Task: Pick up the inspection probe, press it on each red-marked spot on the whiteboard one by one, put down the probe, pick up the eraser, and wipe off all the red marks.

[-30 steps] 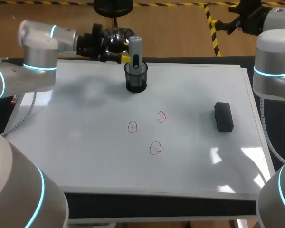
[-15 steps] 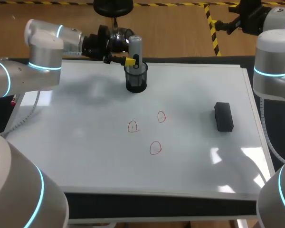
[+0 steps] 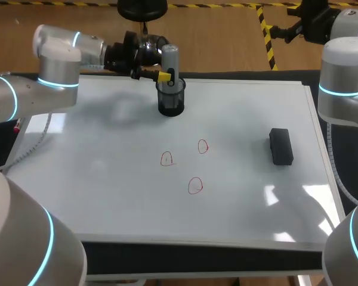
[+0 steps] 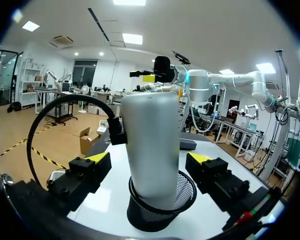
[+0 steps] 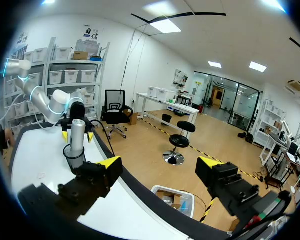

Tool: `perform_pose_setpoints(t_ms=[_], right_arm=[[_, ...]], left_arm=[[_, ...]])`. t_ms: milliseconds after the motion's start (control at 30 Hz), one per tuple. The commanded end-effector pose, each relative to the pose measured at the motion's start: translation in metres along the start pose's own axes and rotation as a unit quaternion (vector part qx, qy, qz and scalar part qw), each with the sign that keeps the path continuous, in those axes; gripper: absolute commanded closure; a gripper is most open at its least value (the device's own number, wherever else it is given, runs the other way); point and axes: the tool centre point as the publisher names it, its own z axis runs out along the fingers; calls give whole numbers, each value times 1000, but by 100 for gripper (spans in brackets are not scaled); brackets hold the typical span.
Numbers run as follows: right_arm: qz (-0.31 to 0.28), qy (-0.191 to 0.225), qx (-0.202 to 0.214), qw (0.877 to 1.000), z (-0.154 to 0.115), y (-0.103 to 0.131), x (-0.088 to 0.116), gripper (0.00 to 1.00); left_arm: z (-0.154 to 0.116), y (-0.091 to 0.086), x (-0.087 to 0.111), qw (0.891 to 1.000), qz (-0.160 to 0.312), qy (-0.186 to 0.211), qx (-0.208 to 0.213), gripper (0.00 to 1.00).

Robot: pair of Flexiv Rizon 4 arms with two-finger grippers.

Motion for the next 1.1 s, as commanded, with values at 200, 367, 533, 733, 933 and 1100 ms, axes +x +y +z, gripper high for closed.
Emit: perform_pose_setpoints(t_ms=[200,367,533,733,933,1100], right_arm=[[0,0,0,1000,0,0,0,0],[0,0,0,1000,0,0,0,0],[0,0,0,1000,0,0,0,0],[0,0,0,1000,0,0,0,0],[0,0,0,1000,0,0,0,0],[0,0,0,1000,0,0,0,0]], left_arm=[[1,5,-16,1000,-1,8,7,0],[4,5,-18,1000,-1,11,9,0],[7,1,-19,1000,1,15,9,0],[13,2,-20,1000,2,22,5,0],[17,0,-17,1000,2,27,2,0],[21,-1,-14,1000,2,29,-1,0]])
